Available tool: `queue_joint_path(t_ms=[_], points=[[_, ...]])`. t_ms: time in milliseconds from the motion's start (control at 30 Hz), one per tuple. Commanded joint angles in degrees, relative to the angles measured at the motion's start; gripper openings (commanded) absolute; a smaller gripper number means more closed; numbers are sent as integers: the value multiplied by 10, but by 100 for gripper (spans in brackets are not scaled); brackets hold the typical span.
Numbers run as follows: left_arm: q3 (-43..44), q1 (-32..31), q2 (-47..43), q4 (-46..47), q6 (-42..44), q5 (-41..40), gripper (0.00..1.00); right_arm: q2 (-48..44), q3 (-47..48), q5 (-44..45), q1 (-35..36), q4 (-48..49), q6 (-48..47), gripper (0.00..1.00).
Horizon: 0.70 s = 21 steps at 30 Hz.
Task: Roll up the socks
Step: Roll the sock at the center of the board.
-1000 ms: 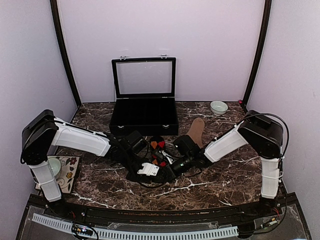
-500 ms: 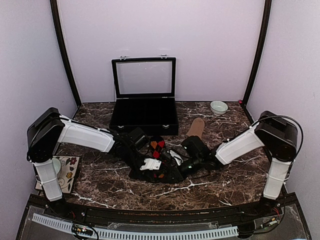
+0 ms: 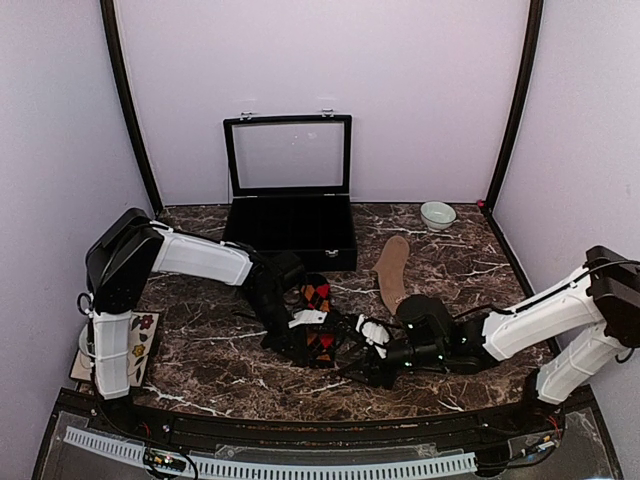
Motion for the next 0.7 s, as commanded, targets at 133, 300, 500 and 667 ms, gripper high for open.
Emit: queue_joint_path(t_ms=[133, 300, 500, 667], points=[[39, 11, 72, -162, 22, 61, 1, 42, 62, 113, 90, -23, -130, 39], [38, 17, 92, -180, 27, 71, 1, 81, 108, 108, 98, -40, -184, 39], [40, 22, 99, -173, 19, 68, 1, 136, 150, 104, 99, -52, -233, 39], [55, 22, 107, -168, 10, 62, 0, 173, 165, 107, 98, -46, -246, 38]])
